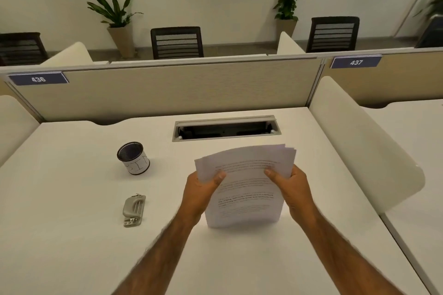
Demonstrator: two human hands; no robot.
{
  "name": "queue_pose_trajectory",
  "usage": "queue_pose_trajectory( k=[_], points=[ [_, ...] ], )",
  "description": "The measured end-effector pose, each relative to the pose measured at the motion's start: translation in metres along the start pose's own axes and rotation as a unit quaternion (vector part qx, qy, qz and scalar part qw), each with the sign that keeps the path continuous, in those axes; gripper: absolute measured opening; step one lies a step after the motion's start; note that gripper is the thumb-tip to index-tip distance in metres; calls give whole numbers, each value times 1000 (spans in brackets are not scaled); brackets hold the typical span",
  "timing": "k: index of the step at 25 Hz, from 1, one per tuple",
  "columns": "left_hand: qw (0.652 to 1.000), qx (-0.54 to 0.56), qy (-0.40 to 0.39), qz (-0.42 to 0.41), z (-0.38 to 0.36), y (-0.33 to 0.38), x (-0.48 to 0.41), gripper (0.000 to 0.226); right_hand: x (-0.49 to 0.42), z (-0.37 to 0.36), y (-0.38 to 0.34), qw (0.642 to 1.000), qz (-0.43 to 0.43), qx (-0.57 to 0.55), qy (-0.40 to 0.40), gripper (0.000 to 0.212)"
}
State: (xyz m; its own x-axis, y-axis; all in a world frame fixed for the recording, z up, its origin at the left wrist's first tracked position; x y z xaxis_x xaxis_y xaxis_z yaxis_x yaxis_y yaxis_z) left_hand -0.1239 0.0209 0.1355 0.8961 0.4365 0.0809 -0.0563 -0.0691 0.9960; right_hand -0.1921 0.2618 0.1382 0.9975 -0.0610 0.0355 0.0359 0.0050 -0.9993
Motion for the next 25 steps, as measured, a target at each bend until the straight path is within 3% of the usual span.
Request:
queue_pose_trajectory(
  k=[8,12,16,19,22,25],
  points=[
    [998,-31,26,-51,-1,18,-2,18,-2,8,-21,998,59,-12,12,24],
    [999,-40,31,0,-4,-6,5,15,3,3,5,999,25,39,-4,34],
    [999,-34,39,-11,-7,-2,6,9,-2,12,11,998,22,61,10,19],
    [996,52,68,-6,2,17,-1,26,-9,34,23,998,-17,44,38,10],
    [984,151,96,-6,9,30,-7,28,0,45,47,992,-107,-51,31,13],
    [959,263,106,12,6,32,-6,27,20,26,61,949,-200,-244,-3,32]
  ],
)
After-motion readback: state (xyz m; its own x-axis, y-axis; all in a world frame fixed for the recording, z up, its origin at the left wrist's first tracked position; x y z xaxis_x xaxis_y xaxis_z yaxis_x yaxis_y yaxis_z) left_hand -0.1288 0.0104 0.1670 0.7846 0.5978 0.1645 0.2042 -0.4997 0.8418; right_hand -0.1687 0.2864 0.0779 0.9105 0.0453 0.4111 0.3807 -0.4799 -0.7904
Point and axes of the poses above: each hand's wrist, its own x-axis away from the middle knuckle, its own z-axis out of the back of the hand, y = z × x, the point moved 9 cm from there along -x, towards the middle knuckle, and after that the axes turned 10 degrees about y, right-handed, at the moved point
